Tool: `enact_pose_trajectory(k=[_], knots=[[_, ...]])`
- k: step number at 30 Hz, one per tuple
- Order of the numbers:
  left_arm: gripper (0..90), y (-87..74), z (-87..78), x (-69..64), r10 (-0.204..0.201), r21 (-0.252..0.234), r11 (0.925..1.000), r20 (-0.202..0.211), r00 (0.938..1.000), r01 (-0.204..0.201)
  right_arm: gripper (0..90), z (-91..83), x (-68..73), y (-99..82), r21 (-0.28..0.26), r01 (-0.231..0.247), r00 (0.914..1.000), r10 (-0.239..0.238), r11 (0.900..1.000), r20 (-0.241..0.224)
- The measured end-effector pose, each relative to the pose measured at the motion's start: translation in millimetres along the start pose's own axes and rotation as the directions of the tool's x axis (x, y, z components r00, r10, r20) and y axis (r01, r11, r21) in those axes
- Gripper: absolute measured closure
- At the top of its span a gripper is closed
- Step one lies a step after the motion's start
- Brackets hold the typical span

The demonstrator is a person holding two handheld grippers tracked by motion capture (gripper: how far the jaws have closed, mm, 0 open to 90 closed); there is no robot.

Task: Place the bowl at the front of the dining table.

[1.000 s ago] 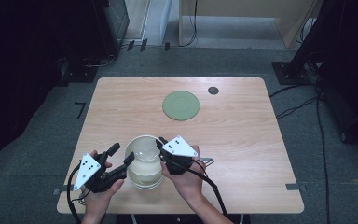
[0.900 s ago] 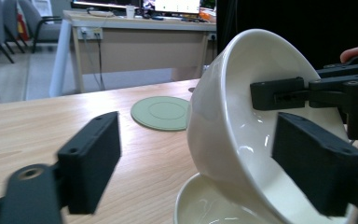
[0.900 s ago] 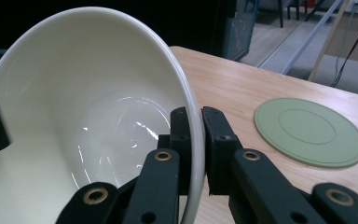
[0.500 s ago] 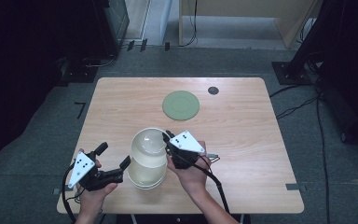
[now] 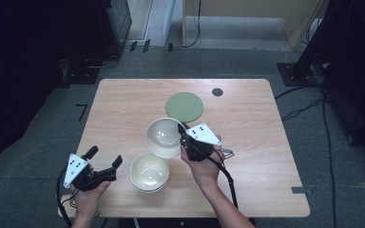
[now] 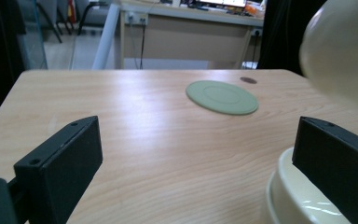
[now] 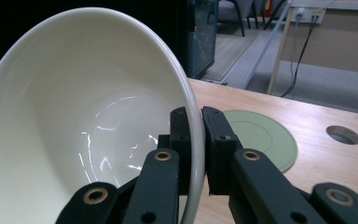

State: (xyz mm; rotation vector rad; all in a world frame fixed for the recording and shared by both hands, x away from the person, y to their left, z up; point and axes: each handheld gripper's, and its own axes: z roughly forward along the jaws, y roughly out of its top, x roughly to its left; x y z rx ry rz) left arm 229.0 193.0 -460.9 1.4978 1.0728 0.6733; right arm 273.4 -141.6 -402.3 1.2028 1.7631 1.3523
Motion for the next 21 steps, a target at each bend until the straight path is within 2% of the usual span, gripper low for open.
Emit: enact_pose_trajectory(k=[4, 9, 21], knots=[[1.4, -6.8, 2.9, 6.3, -0.001, 0.021, 0.9998, -0.032, 0.9995, 0.001, 84.6, 2.0, -9.2, 2.6, -0.002, -0.006, 0.9998, 0.006, 1.0000, 0.020], [1.4, -14.7, 6.7, 12.7, 0.000, 0.048, 0.9989, -0.052, 0.9987, 0.003, 84.6, 5.7, -19.7, 5.0, -0.003, -0.009, 0.9990, 0.009, 1.0000, 0.044], [1.4, -27.5, 14.5, 30.3, -0.046, 0.118, 0.9914, -0.092, 0.9947, 0.057, 84.6, 20.8, -45.7, 7.9, 0.005, -0.031, 0.9947, 0.030, 0.9995, 0.098]])
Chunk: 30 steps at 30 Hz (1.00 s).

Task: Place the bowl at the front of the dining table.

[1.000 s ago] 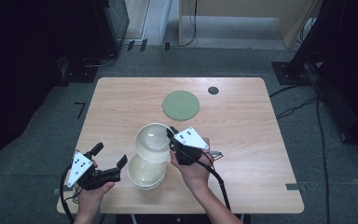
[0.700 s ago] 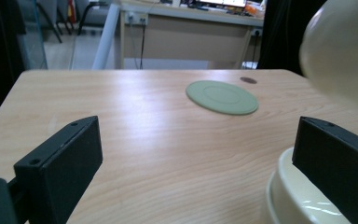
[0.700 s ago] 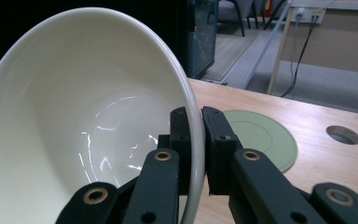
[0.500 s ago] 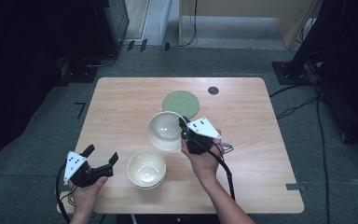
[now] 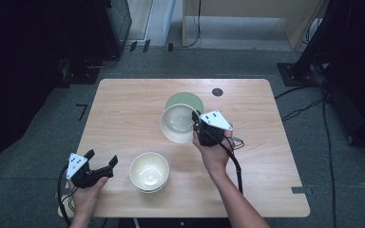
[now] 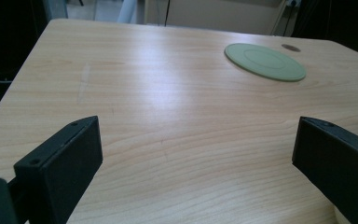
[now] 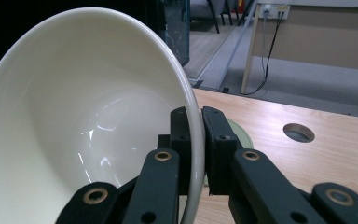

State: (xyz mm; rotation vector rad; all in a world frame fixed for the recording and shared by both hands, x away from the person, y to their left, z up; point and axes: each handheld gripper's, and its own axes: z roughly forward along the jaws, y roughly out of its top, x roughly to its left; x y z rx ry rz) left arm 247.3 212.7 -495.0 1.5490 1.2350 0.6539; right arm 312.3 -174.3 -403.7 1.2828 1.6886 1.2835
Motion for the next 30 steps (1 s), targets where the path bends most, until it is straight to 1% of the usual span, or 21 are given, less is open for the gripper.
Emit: enact_pose_trajectory(k=[4, 8, 11, 18, 25, 30], knots=[[1.4, -2.8, 3.9, 1.2, -0.004, 0.029, 0.9996, -0.003, 1.0000, 0.004, 84.6, 6.4, -7.1, 2.0, 0.007, -0.006, 0.9999, 0.006, 1.0000, 0.015], [1.4, -5.2, 6.7, 1.8, -0.002, 0.047, 0.9989, -0.003, 1.0000, 0.002, 84.6, 13.7, -14.6, 3.9, 0.014, -0.014, 0.9996, 0.014, 0.9998, 0.026], [1.4, -6.7, 8.7, 3.0, -0.012, 0.058, 0.9982, -0.005, 0.9999, 0.012, 84.6, 20.3, -20.2, 4.9, 0.025, -0.022, 0.9991, 0.021, 0.9995, 0.037], [1.4, -7.2, 9.2, 4.5, -0.024, 0.060, 0.9979, -0.004, 0.9997, 0.024, 84.6, 37.2, -30.7, 7.3, 0.048, -0.042, 0.9976, 0.039, 0.9979, 0.058], [1.5, -7.7, 10.2, 3.4, -0.015, 0.063, 0.9979, -0.003, 0.9999, 0.015, 84.6, 57.1, -38.1, 8.2, 0.083, -0.057, 0.9957, 0.051, 0.9949, 0.078], [1.4, -7.9, 10.4, 3.4, -0.014, 0.066, 0.9977, -0.004, 0.9999, 0.014, 84.6, 73.4, -42.8, 9.2, 0.115, -0.080, 0.9939, 0.071, 0.9902, 0.085]])
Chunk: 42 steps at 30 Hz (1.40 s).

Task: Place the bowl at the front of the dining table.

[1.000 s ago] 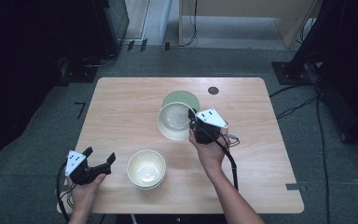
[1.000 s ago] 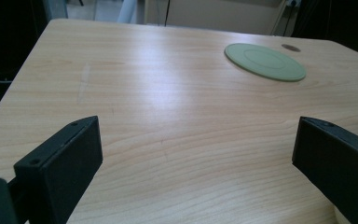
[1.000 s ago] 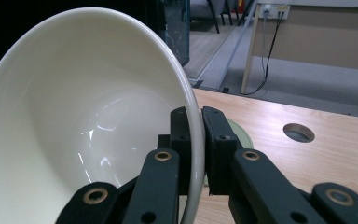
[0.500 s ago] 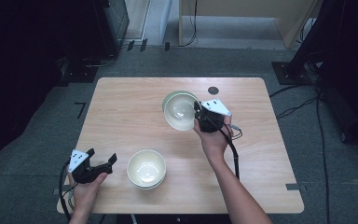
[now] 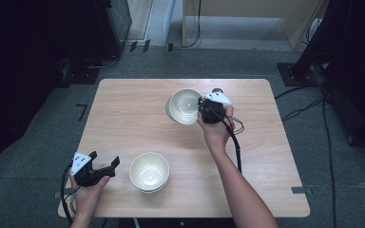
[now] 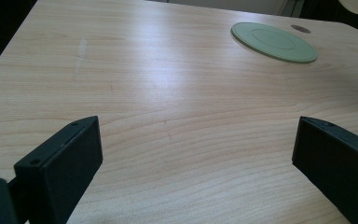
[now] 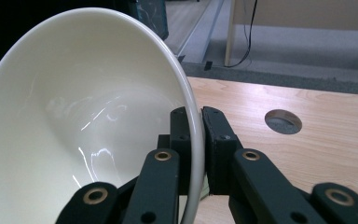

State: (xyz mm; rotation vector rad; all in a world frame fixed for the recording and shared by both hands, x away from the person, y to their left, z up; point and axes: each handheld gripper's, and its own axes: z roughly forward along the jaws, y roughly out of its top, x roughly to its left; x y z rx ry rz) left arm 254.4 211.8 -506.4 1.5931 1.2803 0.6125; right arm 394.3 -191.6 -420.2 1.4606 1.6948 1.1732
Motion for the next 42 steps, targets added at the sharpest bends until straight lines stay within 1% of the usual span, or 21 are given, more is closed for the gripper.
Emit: enact_pose_trajectory(k=[4, 5, 6, 9, 14, 15, 16, 18, 21, 23, 26, 30, 35, 38, 39, 40, 41, 42], knots=[[1.5, -0.1, 0.2, 0.2, 0.000, 0.001, 1.0000, 0.001, 1.0000, 0.000, 84.5, 14.2, -2.8, 3.9, 0.027, -0.014, 0.9998, 0.014, 0.9995, 0.013], [1.4, -0.1, 0.2, 0.2, 0.000, 0.001, 1.0000, 0.001, 1.0000, 0.000, 84.5, 14.2, -2.8, 3.9, 0.027, -0.014, 0.9998, 0.014, 0.9995, 0.013], [1.4, -0.1, 0.4, 0.1, -0.001, 0.001, 1.0000, 0.001, 1.0000, 0.001, 84.6, 20.7, -3.9, 6.2, 0.039, -0.019, 0.9996, 0.018, 0.9991, 0.020], [1.5, -0.2, 0.9, -0.1, -0.003, 0.002, 1.0000, 0.002, 1.0000, 0.003, 84.5, 29.6, -5.5, 9.6, 0.055, -0.036, 0.9991, 0.035, 0.9979, 0.022], [1.5, -0.2, 1.0, -0.2, -0.002, 0.001, 1.0000, 0.002, 1.0000, 0.002, 84.6, 44.6, -4.9, 15.0, 0.083, -0.042, 0.9987, 0.040, 0.9957, 0.032], [1.5, -0.2, 1.0, -0.2, -0.002, 0.001, 1.0000, 0.002, 1.0000, 0.002, 84.6, 44.6, -4.9, 15.0, 0.083, -0.042, 0.9987, 0.040, 0.9957, 0.032], [1.5, -0.2, 1.1, -0.3, -0.001, 0.001, 1.0000, 0.002, 1.0000, 0.001, 84.6, 49.5, -5.3, 15.5, 0.090, -0.057, 0.9980, 0.054, 0.9943, 0.031], [1.5, -0.2, 1.2, -0.3, -0.001, 0.001, 1.0000, 0.003, 1.0000, 0.001, 84.6, 54.1, -5.9, 15.2, 0.101, -0.073, 0.9971, 0.070, 0.9922, 0.030], [1.5, -0.3, 1.3, -0.5, 0.000, 0.002, 1.0000, 0.004, 1.0000, 0.000, 84.5, 60.7, -6.8, 14.3, 0.119, -0.083, 0.9961, 0.079, 0.9894, 0.039], [1.5, -0.3, 1.4, -0.7, 0.000, 0.001, 1.0000, 0.004, 1.0000, 0.000, 84.6, 66.1, -8.3, 13.5, 0.140, -0.103, 0.9943, 0.099, 0.9847, 0.039], [1.5, -0.3, 1.5, -0.7, 0.001, 0.001, 1.0000, 0.004, 1.0000, -0.001, 84.6, 74.3, -10.7, 13.1, 0.186, -0.146, 0.9892, 0.141, 0.9716, 0.039], [1.5, -0.2, 1.8, -0.6, 0.001, 0.003, 1.0000, 0.005, 1.0000, -0.001, 84.5, 85.4, -13.1, 12.8, 0.244, -0.192, 0.9815, 0.185, 0.9506, 0.051], [1.5, -0.3, 2.9, -1.5, 0.005, 0.010, 0.9999, 0.000, 1.0000, -0.005, 84.6, 98.1, -15.4, 13.4, 0.324, -0.247, 0.9689, 0.237, 0.9131, 0.071], [1.5, -0.4, 3.1, -1.8, 0.010, 0.015, 0.9998, 0.000, 0.9999, -0.010, 84.6, 103.8, -16.2, 16.4, 0.380, -0.292, 0.9561, 0.280, 0.8779, 0.086], [1.5, -0.4, 3.2, -1.6, 0.011, 0.017, 0.9998, 0.000, 0.9999, -0.011, 84.6, 105.7, -16.6, 17.2, 0.394, -0.294, 0.9551, 0.283, 0.8707, 0.086], [1.5, -0.3, 3.3, -1.6, 0.011, 0.018, 0.9998, -0.001, 0.9999, -0.011, 84.5, 108.1, -16.7, 18.2, 0.414, -0.299, 0.9535, 0.287, 0.8598, 0.093], [1.5, -0.3, 3.5, -1.6, 0.008, 0.020, 0.9998, -0.002, 1.0000, -0.008, 84.5, 109.4, -16.8, 18.6, 0.420, -0.303, 0.9523, 0.289, 0.8555, 0.098], [1.5, -0.3, 3.6, -1.6, 0.007, 0.021, 0.9998, -0.003, 1.0000, -0.007, 84.5, 111.6, -17.2, 19.1, 0.429, -0.311, 0.9499, 0.293, 0.8484, 0.110]])
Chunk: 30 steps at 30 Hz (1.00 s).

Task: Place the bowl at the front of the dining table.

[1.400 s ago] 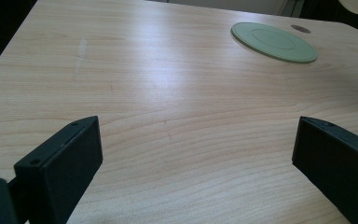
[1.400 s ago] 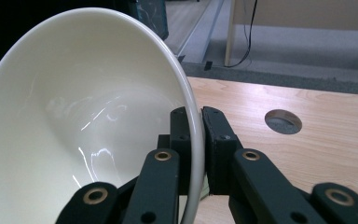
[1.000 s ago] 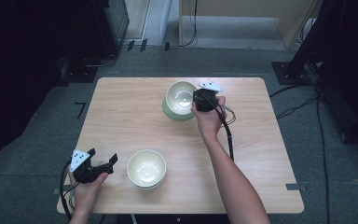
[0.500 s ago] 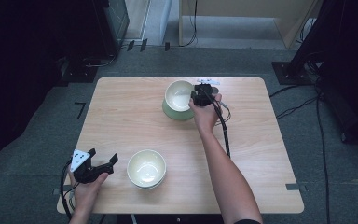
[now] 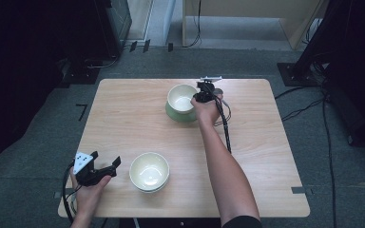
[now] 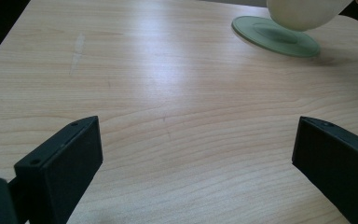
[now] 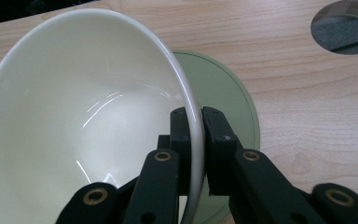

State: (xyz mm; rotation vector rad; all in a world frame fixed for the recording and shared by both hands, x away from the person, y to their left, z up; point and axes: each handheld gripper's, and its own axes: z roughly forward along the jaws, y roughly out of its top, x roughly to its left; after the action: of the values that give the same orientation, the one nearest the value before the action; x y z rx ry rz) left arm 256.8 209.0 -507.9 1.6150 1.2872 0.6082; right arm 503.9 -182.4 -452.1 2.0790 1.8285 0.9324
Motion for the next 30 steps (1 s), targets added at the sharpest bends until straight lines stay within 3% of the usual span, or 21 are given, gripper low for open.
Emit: enact_pose_trajectory(k=[4, 8, 20, 28, 30], knots=[[1.5, 0.0, 0.1, -0.2, 0.001, 0.002, 1.0000, -0.001, 1.0000, -0.001, 84.5, 5.5, -1.8, 4.5, 0.022, -0.015, 0.9996, 0.014, 0.9996, 0.023], [1.5, 0.0, 0.3, -0.1, 0.001, 0.003, 1.0000, 0.001, 1.0000, -0.001, 84.5, 11.5, -4.1, 7.5, 0.050, -0.042, 0.9990, 0.041, 0.9979, 0.016], [1.5, -0.1, 1.0, -0.6, 0.002, 0.002, 1.0000, 0.002, 1.0000, -0.002, 84.2, 27.2, -5.6, 3.3, 0.065, -0.064, 0.9978, 0.062, 0.9959, 0.025], [1.5, -0.1, 0.9, -0.6, 0.002, 0.004, 1.0000, 0.003, 1.0000, -0.002, 80.5, 28.7, -12.7, 1.5, 0.033, -0.104, 0.9945, 0.104, 0.9940, -0.008], [1.5, -0.2, 1.1, -0.4, 0.000, 0.003, 1.0000, 0.004, 1.0000, 0.000, 78.0, 25.9, -17.4, 1.6, 0.019, -0.122, 0.9907, 0.123, 0.9924, -0.059]])
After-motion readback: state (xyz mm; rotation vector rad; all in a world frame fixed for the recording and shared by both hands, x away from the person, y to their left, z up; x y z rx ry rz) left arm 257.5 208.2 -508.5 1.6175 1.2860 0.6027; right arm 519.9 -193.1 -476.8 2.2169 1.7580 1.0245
